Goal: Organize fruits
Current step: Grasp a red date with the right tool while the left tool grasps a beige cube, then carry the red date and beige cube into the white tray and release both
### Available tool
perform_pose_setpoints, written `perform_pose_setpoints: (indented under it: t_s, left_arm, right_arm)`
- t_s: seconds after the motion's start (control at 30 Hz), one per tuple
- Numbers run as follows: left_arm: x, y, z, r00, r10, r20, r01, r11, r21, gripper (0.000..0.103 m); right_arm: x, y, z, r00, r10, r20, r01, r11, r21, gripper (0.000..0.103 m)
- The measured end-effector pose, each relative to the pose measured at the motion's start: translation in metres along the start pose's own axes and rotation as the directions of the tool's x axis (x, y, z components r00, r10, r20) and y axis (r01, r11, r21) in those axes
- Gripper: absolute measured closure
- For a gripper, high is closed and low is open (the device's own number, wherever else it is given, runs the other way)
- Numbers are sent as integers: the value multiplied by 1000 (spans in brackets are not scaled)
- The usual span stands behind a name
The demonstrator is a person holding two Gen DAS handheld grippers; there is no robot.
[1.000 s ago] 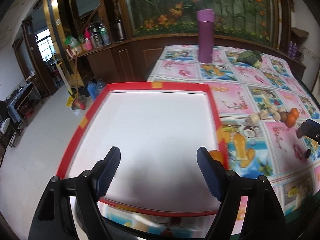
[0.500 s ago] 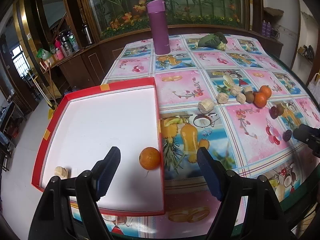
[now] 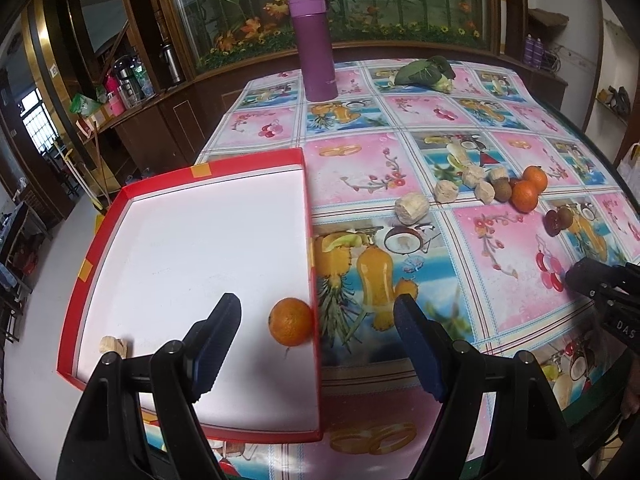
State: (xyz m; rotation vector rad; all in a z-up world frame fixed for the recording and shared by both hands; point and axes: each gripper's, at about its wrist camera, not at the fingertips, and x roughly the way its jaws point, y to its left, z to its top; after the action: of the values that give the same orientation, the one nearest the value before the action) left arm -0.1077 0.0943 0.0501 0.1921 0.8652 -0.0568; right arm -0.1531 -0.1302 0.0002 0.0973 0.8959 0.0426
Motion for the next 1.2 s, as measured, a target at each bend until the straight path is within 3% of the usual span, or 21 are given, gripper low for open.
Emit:
perform_pose_setpoints:
  t_s: [0.13, 0.3, 0.47, 0.63, 0.77, 0.8, 0.9, 1.03, 1.2]
  left_arm:
    - [1, -10, 14, 999, -41, 6, 41, 999, 24, 24]
    - [14, -27, 38, 997, -74, 8, 73, 995, 65, 24]
    - [51, -47, 58, 993, -105, -52, 109, 990, 90, 24]
    - [85, -55, 65, 989, -101, -112, 108, 993, 51, 25]
    - [92, -56, 67, 986, -127, -107, 130, 991, 23, 25]
    - [93, -57, 67, 987, -126, -102, 129, 991, 24, 27]
    - [98, -59, 68, 983, -145, -116, 150, 988, 29, 50]
    - [100, -59, 69, 975, -194, -110, 197, 980, 16, 67]
    - [97, -60, 66, 971, -217, -101, 219, 975, 18, 71]
  right_arm:
    - [-1, -4, 0, 1000, 10, 5, -10, 1000, 16, 75]
    - [-1, -15, 0, 997, 81, 14, -82, 994, 78, 75]
    - [-1, -18, 1, 993, 114, 19, -115, 988, 100, 75]
    - [-1, -17, 1, 991, 133, 18, -134, 987, 92, 75]
    - [0, -18, 2, 989, 148, 16, -149, 985, 92, 75]
    - [1, -18, 2, 988, 152, 16, -153, 984, 93, 75]
    - [1, -17, 2, 988, 155, 15, -156, 984, 90, 75]
    - [1, -17, 2, 987, 160, 14, -161, 983, 88, 75]
    - [2, -15, 2, 986, 167, 14, -167, 982, 83, 75]
